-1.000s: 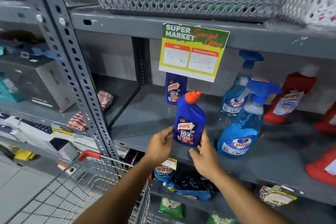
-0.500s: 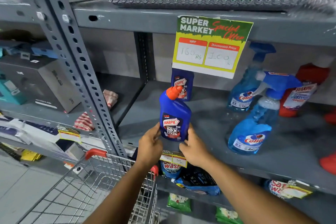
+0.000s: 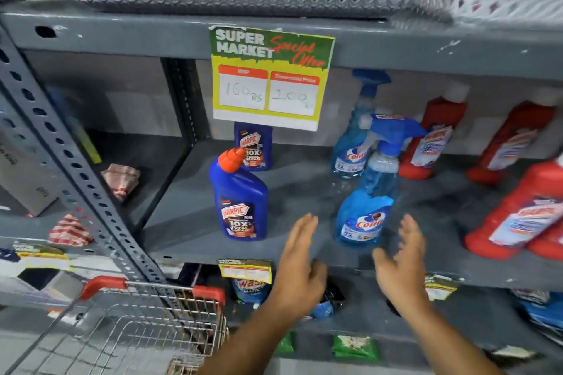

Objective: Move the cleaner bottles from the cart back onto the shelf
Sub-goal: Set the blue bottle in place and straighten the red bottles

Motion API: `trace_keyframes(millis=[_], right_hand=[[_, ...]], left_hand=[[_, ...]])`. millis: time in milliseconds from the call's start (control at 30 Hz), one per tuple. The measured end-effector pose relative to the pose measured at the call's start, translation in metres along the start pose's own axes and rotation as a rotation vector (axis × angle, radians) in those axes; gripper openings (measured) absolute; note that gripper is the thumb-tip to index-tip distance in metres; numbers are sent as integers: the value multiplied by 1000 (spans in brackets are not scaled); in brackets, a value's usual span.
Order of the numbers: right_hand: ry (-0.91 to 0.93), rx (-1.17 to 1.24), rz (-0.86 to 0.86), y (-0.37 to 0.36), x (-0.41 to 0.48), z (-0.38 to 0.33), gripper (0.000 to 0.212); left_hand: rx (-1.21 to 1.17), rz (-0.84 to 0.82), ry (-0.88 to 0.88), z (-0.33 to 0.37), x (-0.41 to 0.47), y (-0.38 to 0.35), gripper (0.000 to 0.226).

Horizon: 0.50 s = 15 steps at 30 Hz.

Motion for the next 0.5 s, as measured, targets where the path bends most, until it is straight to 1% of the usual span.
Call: trace_keyframes(millis=[67,100,133,233,333,367,400,433,500], right_hand=[[-20,-8,-185,-8,9,-5,68],[-20,-39,-228,-12,8,-8,72],[-32,-57,-238,-15,7,-7,75],[-31,-54,-247,-19,2,-6,69],[-72,-32,-301,-14,2,6,82],[-77,-14,-259,-6,0,11,85],[-61,16,-162,6,-3,13,86],[-42,60,-12,28,-3,18,85],[-36,117,300,86,1,40,81]], left_hand=[[-86,-132,135,2,22,-27,70],[-126,-166,164,3,30,-35,72],[-151,-183,153,2,35,-42,74],[-181,-187,123,-11,42,-49,79],[-204,-194,147,-23,43,-50,81],[-212,-174,173,-24,40,-50,80],[-195,-122,200,-25,34,-49,78],[-135,-26,201,-23,28,-50,77],[34,148,51,-5,11,-54,78]])
Point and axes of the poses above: each hand's wrist, its own x-axis towards the middle knuckle, its own y-axis out of the back of the hand, z = x × y, the point moved 4 cm from there along x, towards the middle knuckle, and after that the axes turned 4 degrees about -z, right-handed, at the moved point
